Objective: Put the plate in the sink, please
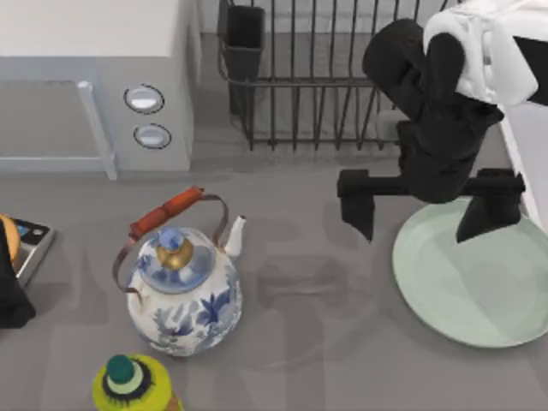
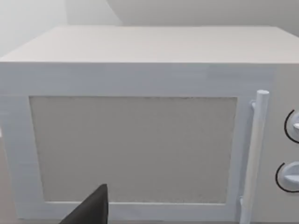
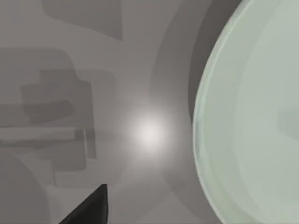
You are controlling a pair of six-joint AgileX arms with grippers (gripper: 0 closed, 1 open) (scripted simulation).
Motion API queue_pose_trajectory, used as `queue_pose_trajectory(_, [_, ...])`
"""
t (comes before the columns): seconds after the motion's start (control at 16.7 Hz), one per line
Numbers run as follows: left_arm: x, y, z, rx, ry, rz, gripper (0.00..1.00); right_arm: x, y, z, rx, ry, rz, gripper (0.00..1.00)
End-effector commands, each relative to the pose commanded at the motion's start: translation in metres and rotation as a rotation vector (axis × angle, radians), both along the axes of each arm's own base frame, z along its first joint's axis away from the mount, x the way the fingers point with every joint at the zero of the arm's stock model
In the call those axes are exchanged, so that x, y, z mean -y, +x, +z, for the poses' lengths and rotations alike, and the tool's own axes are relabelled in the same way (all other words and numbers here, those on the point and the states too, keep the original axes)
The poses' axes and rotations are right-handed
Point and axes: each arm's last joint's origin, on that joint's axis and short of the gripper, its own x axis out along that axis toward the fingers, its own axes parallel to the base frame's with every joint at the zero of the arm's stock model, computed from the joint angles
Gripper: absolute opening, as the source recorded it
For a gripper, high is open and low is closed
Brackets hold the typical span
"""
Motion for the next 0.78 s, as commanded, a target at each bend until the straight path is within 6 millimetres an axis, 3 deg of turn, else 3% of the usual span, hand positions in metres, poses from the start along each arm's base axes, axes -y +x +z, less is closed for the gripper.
queue_pose_trajectory(0.36, [0.0, 0.0, 0.0, 0.0, 0.0, 0.0, 1.0, 0.002, 0.001, -0.006, -0.002, -0.001, -0.004, 1.0])
queue_pose_trajectory(0.78, [0.0, 0.0, 0.0, 0.0, 0.0, 0.0, 1.0, -0.001, 0.003, -0.085, 0.013, 0.008, 0.0, 1.0])
